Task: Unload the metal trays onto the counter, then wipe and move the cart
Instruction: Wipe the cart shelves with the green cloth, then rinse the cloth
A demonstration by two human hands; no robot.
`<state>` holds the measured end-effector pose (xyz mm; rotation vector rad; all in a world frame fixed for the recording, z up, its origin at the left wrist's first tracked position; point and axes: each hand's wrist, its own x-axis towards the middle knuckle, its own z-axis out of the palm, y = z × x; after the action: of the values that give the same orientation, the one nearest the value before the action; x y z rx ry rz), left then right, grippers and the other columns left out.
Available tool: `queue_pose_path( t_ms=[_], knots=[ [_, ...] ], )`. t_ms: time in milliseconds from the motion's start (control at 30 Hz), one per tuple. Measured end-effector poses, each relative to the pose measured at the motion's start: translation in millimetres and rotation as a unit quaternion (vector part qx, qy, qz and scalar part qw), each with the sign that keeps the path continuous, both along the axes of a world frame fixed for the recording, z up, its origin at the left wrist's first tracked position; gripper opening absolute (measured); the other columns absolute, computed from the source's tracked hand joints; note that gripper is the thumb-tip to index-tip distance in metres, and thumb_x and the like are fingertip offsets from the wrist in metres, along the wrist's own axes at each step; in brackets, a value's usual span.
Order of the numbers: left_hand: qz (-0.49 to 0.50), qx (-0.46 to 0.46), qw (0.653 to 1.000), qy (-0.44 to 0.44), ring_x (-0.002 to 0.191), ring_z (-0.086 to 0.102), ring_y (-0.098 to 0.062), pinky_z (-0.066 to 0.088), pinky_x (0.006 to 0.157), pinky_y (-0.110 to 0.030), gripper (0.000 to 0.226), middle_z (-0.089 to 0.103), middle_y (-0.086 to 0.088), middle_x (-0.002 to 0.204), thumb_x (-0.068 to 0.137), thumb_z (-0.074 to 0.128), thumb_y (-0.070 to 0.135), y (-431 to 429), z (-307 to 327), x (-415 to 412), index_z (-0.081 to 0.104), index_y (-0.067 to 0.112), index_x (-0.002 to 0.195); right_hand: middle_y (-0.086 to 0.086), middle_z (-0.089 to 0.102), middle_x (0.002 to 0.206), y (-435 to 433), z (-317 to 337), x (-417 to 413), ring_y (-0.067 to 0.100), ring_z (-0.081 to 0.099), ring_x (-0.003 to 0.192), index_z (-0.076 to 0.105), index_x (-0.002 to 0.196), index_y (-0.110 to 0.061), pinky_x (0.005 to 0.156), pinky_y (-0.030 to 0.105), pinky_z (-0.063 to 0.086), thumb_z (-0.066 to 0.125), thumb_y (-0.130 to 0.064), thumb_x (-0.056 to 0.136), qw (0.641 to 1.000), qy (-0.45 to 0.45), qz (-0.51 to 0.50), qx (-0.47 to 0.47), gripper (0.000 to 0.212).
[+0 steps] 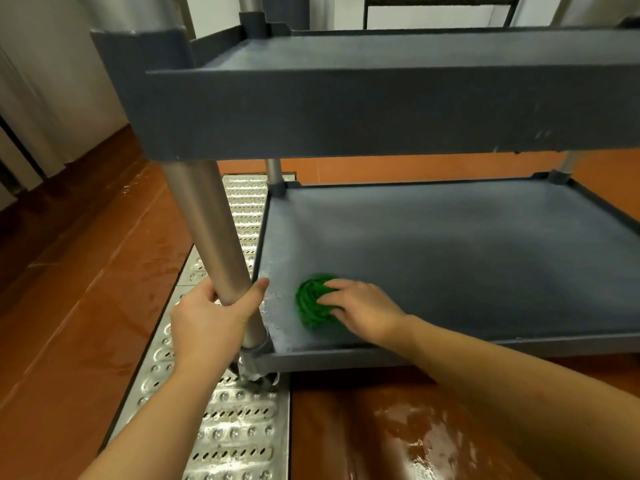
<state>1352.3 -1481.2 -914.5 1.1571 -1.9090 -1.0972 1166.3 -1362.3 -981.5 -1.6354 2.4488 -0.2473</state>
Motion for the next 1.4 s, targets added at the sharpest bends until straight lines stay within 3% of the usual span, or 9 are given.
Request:
queue_pose_path(
  t_ms=[267,367,433,567,667,867,1000,1200,1400],
  knots=[
    [0.039,-0.001,0.999,0.021,0.068,0.059,-0.025,0.044,0.059,-0.037,0.041,0.065,-0.006,0.069,0.075,0.073,0.052,4,-6,-17,0.064,0.013,0.072,0.001,0.039,0.150,191,8,-108,0.027,0.045,0.130,0.053,0.135,-0.022,0.103,0.037,0.038,0.049,-0.019,0.099,0.966,0.047,-0.253,0.028,0.036],
    [0.060,0.023,0.997,0.049,0.071,0.058,-0.024,0.041,0.056,-0.032,0.037,0.066,-0.005,0.077,0.077,0.072,0.050,11,-8,-23,0.065,0.014,0.083,0.012,0.050,0.140,258,15,-136,0.032,0.059,0.103,0.055,0.133,-0.015,0.077,0.037,0.049,0.050,-0.010,0.097,0.919,0.030,-0.393,0.021,0.036],
    [0.089,0.045,0.993,0.067,0.074,0.058,-0.025,0.046,0.063,-0.037,0.034,0.066,-0.004,0.080,0.078,0.070,0.053,19,-14,-27,0.063,0.020,0.081,0.018,0.055,0.132,282,18,-146,0.028,0.057,0.077,0.055,0.132,-0.012,0.057,0.032,0.045,0.050,-0.006,0.096,0.887,0.012,-0.461,0.010,0.037],
    [0.172,0.152,0.970,0.086,0.091,0.057,-0.029,0.044,0.080,-0.041,0.045,0.063,-0.002,0.094,0.079,0.065,0.059,50,-29,-38,0.061,0.019,0.100,0.021,0.062,0.117,257,17,-152,0.037,0.060,0.086,0.057,0.129,-0.015,0.070,0.041,0.052,0.050,-0.005,0.095,0.864,0.002,-0.504,-0.005,0.037],
    [0.214,0.240,0.941,0.102,0.115,0.051,-0.035,0.039,0.097,-0.044,0.070,0.056,-0.015,0.126,0.080,0.067,0.053,78,-32,-51,0.046,0.008,0.130,0.016,0.063,0.119,204,11,-140,0.036,0.062,0.097,0.060,0.125,-0.018,0.077,0.041,0.050,0.049,-0.003,0.094,0.879,0.005,-0.476,-0.015,0.036],
    [0.108,0.295,0.942,0.117,0.135,0.037,-0.030,0.029,0.108,-0.041,0.065,0.038,-0.006,0.150,0.093,0.055,0.038,107,-21,-78,0.029,0.017,0.149,0.006,0.053,0.133,89,9,-75,0.031,0.056,0.113,0.062,0.121,-0.021,0.092,0.039,0.048,0.046,-0.008,0.096,0.957,-0.032,-0.287,-0.022,0.032],
    [0.013,0.217,0.971,0.098,0.136,0.038,-0.022,0.029,0.105,-0.034,0.058,0.040,-0.001,0.150,0.096,0.051,0.034,90,-20,-76,0.031,0.023,0.149,0.007,0.045,0.140,27,5,-23,0.033,0.050,0.119,0.059,0.126,-0.020,0.096,0.040,0.046,0.045,-0.012,0.096,0.978,-0.032,-0.204,-0.013,0.033],
    [0.013,0.201,0.974,0.102,0.126,0.049,-0.020,0.036,0.101,-0.032,0.049,0.050,0.001,0.141,0.096,0.052,0.029,69,-20,-60,0.042,0.026,0.143,0.009,0.052,0.129,-11,1,31,0.035,0.053,0.111,0.062,0.121,-0.017,0.085,0.041,0.049,0.050,-0.018,0.093,0.996,-0.035,-0.076,-0.040,0.030],
    [-0.024,0.156,0.985,0.072,0.119,0.053,-0.014,0.042,0.104,-0.038,0.040,0.057,0.007,0.132,0.095,0.052,0.028,60,-16,-45,0.052,0.031,0.135,0.003,0.055,0.127,-32,1,50,0.030,0.057,0.105,0.060,0.119,-0.022,0.080,0.040,0.051,0.049,-0.024,0.095,0.995,-0.022,-0.080,-0.048,0.026]
  ],
)
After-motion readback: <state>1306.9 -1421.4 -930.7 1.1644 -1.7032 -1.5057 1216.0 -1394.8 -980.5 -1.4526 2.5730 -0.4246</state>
